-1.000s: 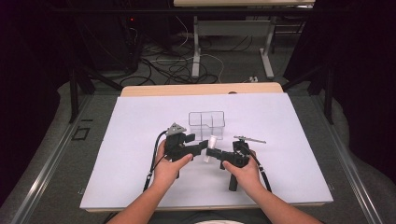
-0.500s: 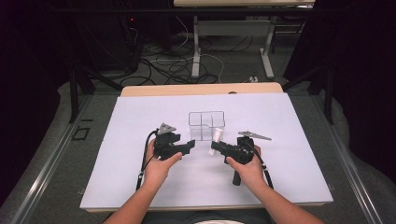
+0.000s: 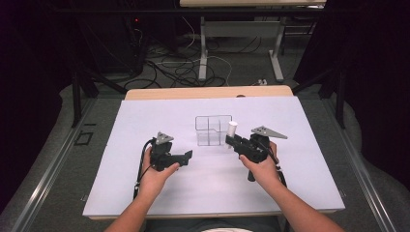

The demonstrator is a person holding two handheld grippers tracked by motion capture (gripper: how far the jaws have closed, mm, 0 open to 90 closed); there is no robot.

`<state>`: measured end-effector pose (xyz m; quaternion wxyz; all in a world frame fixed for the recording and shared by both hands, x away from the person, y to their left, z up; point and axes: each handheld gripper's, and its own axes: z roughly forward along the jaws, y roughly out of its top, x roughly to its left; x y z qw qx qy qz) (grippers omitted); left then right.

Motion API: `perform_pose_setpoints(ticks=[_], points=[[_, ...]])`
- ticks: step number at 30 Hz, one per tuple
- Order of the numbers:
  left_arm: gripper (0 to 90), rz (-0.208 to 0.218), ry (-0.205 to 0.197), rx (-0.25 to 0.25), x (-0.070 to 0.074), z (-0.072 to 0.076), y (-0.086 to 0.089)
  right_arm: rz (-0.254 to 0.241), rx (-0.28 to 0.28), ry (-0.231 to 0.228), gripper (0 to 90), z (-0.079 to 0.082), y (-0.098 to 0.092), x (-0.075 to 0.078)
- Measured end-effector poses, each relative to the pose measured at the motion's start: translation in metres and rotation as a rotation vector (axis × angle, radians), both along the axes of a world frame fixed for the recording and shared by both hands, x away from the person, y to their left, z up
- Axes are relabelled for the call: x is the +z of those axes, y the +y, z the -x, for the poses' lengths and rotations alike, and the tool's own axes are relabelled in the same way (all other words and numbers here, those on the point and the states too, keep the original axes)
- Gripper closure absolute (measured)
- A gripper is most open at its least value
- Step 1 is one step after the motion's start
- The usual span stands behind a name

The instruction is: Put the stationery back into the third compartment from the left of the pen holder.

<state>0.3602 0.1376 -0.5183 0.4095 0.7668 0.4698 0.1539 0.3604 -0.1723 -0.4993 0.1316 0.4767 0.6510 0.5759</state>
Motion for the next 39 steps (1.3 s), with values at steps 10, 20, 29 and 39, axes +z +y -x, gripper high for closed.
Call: perform_pose_setpoints(ticks=[10,20,29,39], points=[[0.2,-0.013,0.001,0.016,-0.003,0.003,0.011,0.040,-0.039,-0.063,70.4,-0.017,-0.004,0.013],[0.2,-0.026,-0.013,0.021,-0.004,0.001,0.015,0.071,-0.078,-0.083,70.4,-0.036,0.000,0.016],[0.6,-0.037,-0.012,0.028,-0.006,0.000,0.016,0.144,-0.087,-0.121,70.4,-0.050,0.014,0.009],[0.6,-0.037,-0.008,0.025,-0.006,0.000,0.015,0.186,-0.097,-0.095,70.3,-0.060,0.021,-0.003]])
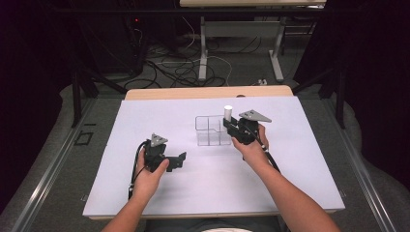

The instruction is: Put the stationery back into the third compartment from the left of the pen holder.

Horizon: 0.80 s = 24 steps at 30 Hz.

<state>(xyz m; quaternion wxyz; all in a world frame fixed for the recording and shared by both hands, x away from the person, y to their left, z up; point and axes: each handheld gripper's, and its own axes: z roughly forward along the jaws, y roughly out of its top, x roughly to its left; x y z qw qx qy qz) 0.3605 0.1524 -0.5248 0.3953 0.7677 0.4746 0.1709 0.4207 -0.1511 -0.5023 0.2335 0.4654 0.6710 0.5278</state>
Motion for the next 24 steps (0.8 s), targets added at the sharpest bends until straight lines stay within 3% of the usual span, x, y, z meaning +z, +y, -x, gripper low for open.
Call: perform_pose_setpoints(ticks=[20,24], points=[[0.8,-0.008,0.005,-0.009,-0.0010,-0.0002,-0.0011,0.040,-0.004,0.021,69.5,-0.0052,0.0076,-0.0104],[0.8,-0.010,0.004,-0.005,-0.0006,-0.0006,0.0003,0.012,0.015,0.007,56.1,-0.0028,0.0037,-0.0057]])
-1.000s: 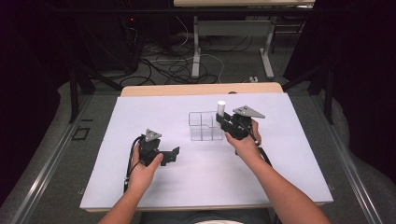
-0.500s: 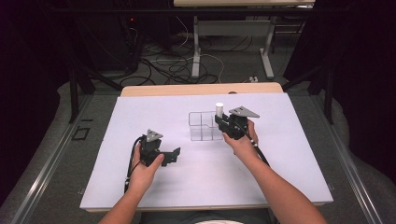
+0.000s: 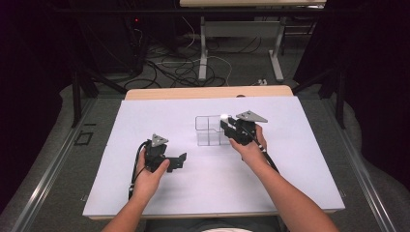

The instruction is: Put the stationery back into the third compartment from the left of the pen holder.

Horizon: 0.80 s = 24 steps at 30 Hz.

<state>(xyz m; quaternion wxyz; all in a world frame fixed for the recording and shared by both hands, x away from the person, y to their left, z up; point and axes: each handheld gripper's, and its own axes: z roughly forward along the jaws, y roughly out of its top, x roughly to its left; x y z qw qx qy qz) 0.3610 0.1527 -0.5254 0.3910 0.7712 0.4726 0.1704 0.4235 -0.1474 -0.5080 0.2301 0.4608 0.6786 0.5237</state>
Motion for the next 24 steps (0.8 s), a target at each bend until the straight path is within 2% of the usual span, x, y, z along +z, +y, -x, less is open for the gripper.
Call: perform_pose_setpoints(ticks=[3,6,7,17,19,22,23,24], points=[[0.8,0.007,-0.003,0.003,0.000,0.000,0.001,0.012,0.015,-0.032,44.3,0.002,-0.004,0.004],[0.8,0.006,-0.002,0.007,0.000,0.000,0.001,-0.005,0.027,-0.035,37.4,0.006,-0.007,0.007],[0.8,0.006,-0.004,0.008,0.000,0.000,0.002,-0.007,0.028,-0.049,35.1,0.007,-0.008,0.008],[0.8,0.015,-0.004,0.024,0.002,-0.001,0.008,0.019,0.064,-0.094,16.1,0.024,-0.021,0.018],[0.8,0.029,-0.005,0.035,0.002,-0.001,0.009,0.029,0.068,-0.095,14.8,0.026,-0.026,0.019],[0.8,0.027,-0.018,0.044,0.003,-0.002,0.012,0.061,0.079,-0.125,14.9,0.031,-0.034,0.021],[0.8,0.043,-0.011,0.052,0.003,-0.002,0.012,0.071,0.082,-0.131,14.9,0.033,-0.036,0.021],[0.8,0.026,-0.005,0.048,0.004,-0.003,0.014,0.078,0.088,-0.142,14.9,0.034,-0.039,0.022]])
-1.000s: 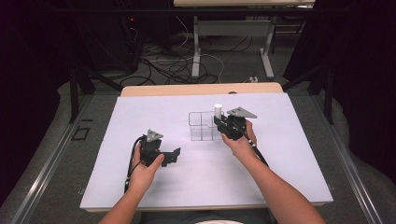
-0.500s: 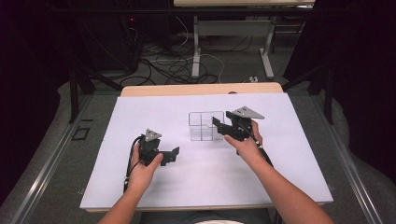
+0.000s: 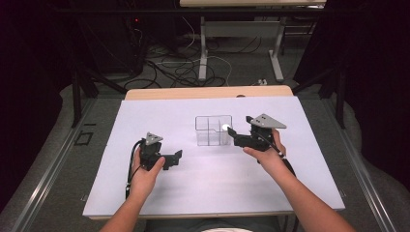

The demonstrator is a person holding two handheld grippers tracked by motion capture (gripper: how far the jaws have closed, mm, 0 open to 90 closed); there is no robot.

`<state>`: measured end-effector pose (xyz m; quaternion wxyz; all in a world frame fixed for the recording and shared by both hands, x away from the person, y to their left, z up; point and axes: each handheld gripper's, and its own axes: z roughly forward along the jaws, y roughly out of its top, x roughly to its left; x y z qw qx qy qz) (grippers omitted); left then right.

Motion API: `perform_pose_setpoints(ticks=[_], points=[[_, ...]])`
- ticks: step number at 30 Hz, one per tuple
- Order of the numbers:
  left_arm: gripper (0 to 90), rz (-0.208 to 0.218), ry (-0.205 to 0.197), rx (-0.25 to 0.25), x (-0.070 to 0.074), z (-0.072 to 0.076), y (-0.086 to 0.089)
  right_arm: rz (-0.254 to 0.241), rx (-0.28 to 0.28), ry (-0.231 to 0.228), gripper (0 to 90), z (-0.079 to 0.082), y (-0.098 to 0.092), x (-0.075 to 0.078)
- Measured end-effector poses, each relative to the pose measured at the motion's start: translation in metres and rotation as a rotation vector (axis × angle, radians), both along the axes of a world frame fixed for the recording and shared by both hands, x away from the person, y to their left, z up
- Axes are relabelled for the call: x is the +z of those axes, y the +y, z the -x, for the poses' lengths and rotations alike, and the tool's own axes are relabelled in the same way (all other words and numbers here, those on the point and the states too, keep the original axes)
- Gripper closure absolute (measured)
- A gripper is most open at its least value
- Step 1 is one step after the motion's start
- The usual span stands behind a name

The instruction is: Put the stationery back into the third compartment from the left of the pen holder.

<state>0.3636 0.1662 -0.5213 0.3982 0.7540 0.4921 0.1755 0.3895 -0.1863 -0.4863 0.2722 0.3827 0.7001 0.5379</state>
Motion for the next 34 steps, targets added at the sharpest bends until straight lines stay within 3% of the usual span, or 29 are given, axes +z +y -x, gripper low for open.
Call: perform_pose_setpoints(ticks=[2,9,11,16,20,23,33,34], points=[[0.8,0.008,-0.002,0.003,0.000,0.000,0.002,0.016,0.003,-0.023,14.9,0.004,-0.005,0.000],[0.8,0.021,-0.012,0.032,0.002,-0.001,0.009,0.031,-0.014,0.001,15.1,0.013,-0.028,-0.006],[0.8,0.020,-0.004,0.038,0.002,-0.002,0.011,0.044,-0.041,0.007,15.1,0.014,-0.037,-0.009],[0.8,0.029,0.000,0.056,0.004,-0.004,0.019,0.001,-0.119,0.018,14.5,0.010,-0.056,-0.021],[0.8,0.045,-0.016,0.075,0.002,-0.006,0.023,0.007,-0.158,0.039,14.2,0.007,-0.065,-0.029],[0.8,0.046,-0.003,0.073,0.001,-0.007,0.026,0.031,-0.191,0.050,12.5,0.004,-0.070,-0.037],[0.8,0.057,-0.009,0.086,0.000,-0.010,0.031,0.062,-0.224,0.075,0.0,-0.003,-0.082,-0.047],[0.8,0.054,-0.010,0.090,-0.001,-0.010,0.031,0.062,-0.217,0.093,0.0,-0.003,-0.082,-0.048]])
